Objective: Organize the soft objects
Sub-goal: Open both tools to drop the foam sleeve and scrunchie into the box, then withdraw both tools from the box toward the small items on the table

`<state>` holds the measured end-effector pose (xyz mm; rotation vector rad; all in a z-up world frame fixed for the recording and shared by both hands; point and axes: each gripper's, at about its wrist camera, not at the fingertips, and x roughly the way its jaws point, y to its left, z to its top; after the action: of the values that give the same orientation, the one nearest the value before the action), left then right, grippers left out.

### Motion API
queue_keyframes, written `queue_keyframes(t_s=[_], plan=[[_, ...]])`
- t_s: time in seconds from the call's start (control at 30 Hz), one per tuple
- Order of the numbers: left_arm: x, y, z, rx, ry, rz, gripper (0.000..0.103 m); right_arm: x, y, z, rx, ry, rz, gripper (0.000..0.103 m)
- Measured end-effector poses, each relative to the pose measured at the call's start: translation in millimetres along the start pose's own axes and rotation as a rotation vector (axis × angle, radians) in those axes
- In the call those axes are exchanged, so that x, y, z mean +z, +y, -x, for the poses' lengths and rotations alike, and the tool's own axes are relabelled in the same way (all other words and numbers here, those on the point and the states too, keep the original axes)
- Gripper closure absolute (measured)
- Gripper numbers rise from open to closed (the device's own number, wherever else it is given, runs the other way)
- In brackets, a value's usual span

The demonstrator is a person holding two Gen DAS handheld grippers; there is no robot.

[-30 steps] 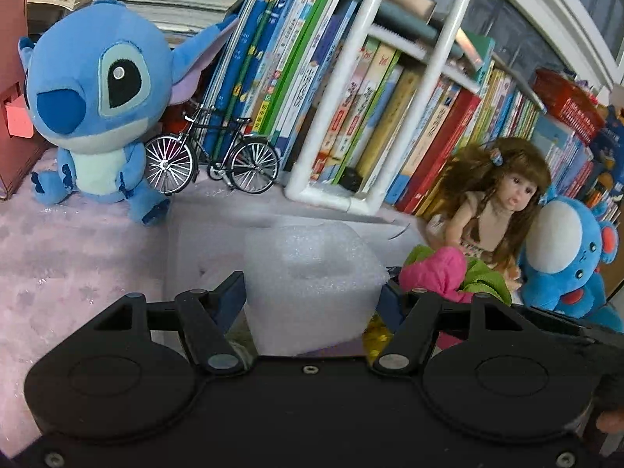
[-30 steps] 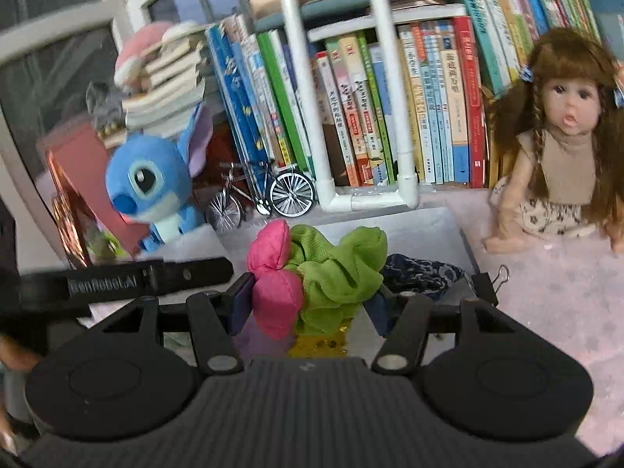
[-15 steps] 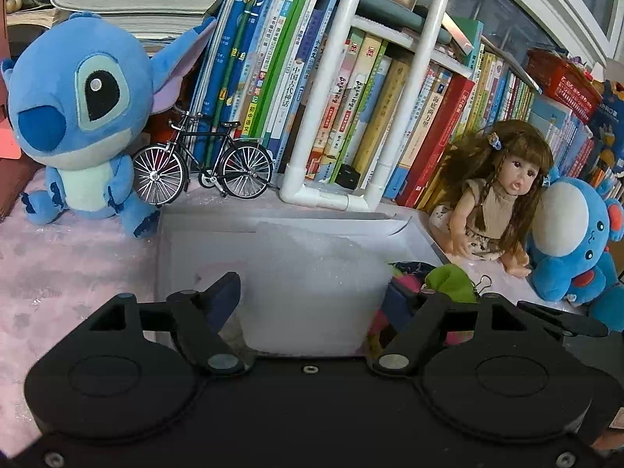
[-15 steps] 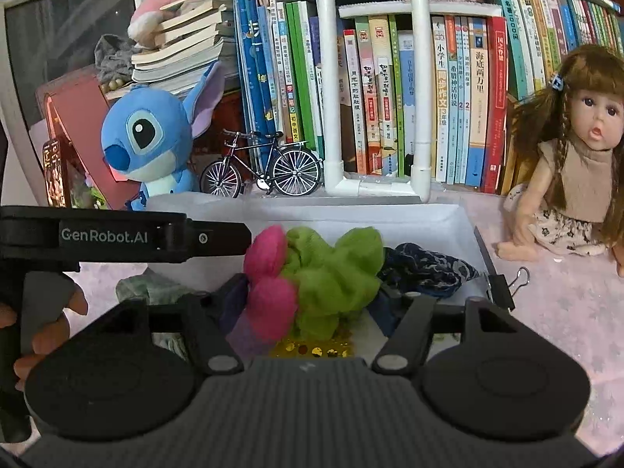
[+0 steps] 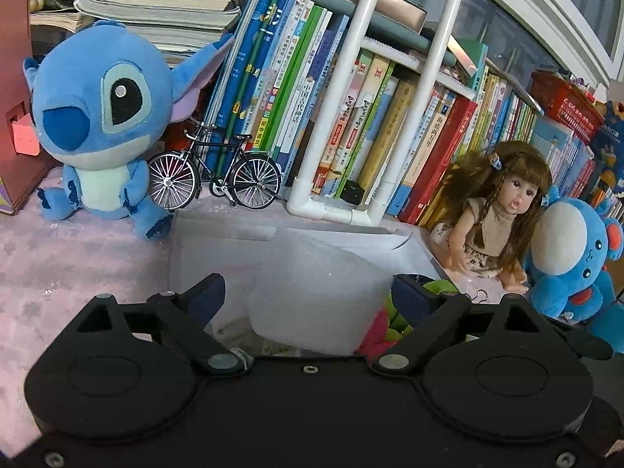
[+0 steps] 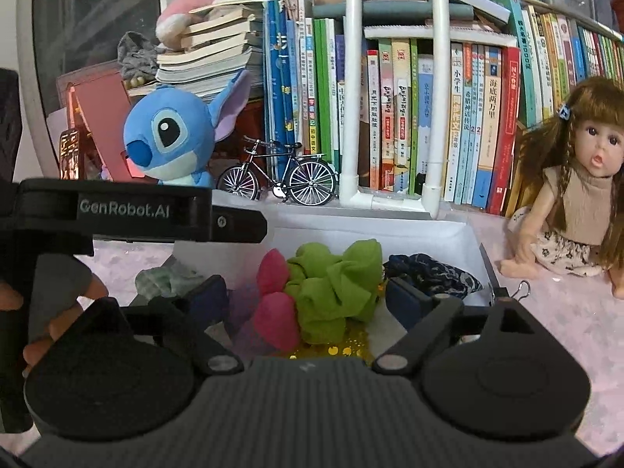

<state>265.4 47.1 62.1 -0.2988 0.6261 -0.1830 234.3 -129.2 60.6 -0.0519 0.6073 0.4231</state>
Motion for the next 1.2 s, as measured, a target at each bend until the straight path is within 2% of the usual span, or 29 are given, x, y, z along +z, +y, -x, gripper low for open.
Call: queue_keyframes(t_s=[0.23, 0.67, 0.8, 1.2], plan=[[-9.4, -4.6, 12.8, 0.014, -0.018, -0.052, 0.009, -3.9, 5.6, 12.1, -0.004, -0.022, 0.033, 0.005], [-33.0, -16.2, 43.0, -0.012, -0.042, -0.117, 0.009, -16.9, 16.9, 33.2, 0.012, -0.047, 0.073, 0.004], [-41.8, -19.8, 52.9, -0.012, -0.054, -0.137, 0.009, -21.9, 19.2, 40.9, 0.021, -0.056, 0.079, 0.001], [-62.4, -22.4, 76.3, -0.021, -0.069, -0.162, 0.008, -40.7, 22.8, 61.0, 0.045, -0.063, 0.097, 0.0]])
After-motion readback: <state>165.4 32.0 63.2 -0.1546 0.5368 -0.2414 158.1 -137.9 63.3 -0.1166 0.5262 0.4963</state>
